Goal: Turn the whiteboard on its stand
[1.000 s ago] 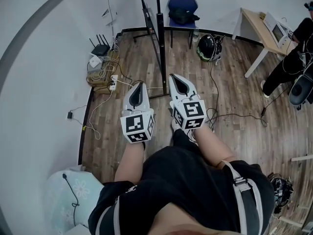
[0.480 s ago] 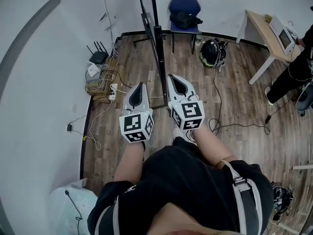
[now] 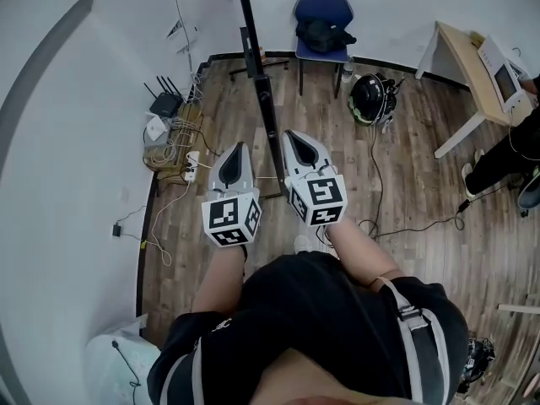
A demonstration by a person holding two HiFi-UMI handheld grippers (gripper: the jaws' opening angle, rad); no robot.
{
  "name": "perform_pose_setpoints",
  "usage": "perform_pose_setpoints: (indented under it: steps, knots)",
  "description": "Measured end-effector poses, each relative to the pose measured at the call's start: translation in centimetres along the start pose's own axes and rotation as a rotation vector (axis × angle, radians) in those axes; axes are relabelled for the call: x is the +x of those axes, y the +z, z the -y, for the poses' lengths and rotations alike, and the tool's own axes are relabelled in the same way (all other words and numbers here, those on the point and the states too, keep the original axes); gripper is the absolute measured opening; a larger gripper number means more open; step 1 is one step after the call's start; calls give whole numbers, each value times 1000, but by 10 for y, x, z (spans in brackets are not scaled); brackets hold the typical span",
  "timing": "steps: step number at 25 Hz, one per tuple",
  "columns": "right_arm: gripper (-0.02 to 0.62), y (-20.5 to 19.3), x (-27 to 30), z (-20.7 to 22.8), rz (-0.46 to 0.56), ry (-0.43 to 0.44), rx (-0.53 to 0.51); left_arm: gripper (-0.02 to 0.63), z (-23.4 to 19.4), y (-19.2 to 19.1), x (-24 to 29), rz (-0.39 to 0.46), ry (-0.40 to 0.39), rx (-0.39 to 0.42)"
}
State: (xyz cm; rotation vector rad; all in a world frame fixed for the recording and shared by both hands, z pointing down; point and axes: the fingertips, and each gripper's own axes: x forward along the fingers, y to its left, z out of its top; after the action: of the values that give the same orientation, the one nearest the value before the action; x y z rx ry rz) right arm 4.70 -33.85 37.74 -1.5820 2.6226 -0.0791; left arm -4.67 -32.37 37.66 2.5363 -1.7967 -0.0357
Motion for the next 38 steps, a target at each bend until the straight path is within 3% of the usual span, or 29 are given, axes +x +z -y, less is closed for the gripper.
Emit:
perform_pose_setpoints:
  steps: [10, 14, 20, 31, 34, 38]
  knots:
    - [7, -4, 61, 12, 15, 60, -5, 8, -27, -2, 53, -24, 49, 9]
    - [175, -21, 77, 12, -12, 33, -31, 8, -39, 3, 63, -14, 43, 18]
    - [253, -52, 107, 21, -100, -66, -75, 8, -58, -5, 68, -35, 33, 1]
    - [256, -79, 156, 30, -184, -136, -90, 8, -79, -12, 65, -50, 24, -34]
    - [185, -81, 160, 38, -205, -172, -97, 8, -85, -12, 64, -51, 29, -41]
    - [173, -81, 161, 39, -223, -188, -107, 8, -92, -15, 63, -61, 31, -58]
